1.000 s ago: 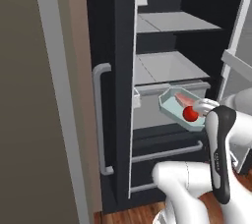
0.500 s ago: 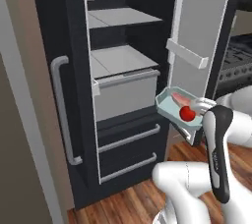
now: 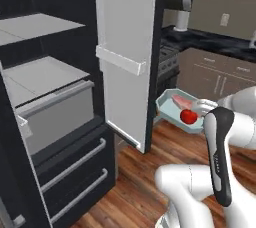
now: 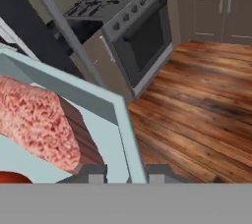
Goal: Place the tupperware containing the steak and tomato meal in the microwave. Close the microwave door and press the start button to reheat the meal.
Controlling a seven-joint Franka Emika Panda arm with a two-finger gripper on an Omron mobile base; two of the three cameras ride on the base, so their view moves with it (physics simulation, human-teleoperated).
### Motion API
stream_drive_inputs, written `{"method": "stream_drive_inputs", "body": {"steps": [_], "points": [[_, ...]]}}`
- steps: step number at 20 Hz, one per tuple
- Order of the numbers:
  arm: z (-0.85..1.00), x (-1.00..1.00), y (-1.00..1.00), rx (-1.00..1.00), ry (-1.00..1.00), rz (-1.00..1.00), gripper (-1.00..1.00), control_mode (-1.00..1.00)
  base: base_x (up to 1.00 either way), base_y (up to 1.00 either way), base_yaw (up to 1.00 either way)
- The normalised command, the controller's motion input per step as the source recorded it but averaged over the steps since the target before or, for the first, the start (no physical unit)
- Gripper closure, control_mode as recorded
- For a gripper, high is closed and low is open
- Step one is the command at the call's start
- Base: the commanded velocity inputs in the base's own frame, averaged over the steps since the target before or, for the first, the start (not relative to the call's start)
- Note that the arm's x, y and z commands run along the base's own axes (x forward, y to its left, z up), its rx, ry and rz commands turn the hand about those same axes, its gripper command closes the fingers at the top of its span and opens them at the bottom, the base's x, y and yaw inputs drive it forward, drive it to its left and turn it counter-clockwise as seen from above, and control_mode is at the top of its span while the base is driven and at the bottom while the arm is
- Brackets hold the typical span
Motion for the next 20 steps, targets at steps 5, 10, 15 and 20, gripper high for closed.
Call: {"method": "stream_drive_inputs", "body": {"steps": [5,10,15,20], "points": [[0.0,0.0,0.0,0.0,0.0,0.0,1.0,1.0,0.33,-0.66,-0.56],[0.0,0.0,0.0,0.0,0.0,0.0,1.0,1.0,0.59,-0.52,-0.48],[0.0,0.0,0.0,0.0,0.0,0.0,1.0,1.0,0.9,-0.24,-0.3],[0.0,0.0,0.0,0.0,0.0,0.0,1.0,1.0,0.97,-0.28,0.03]]}}
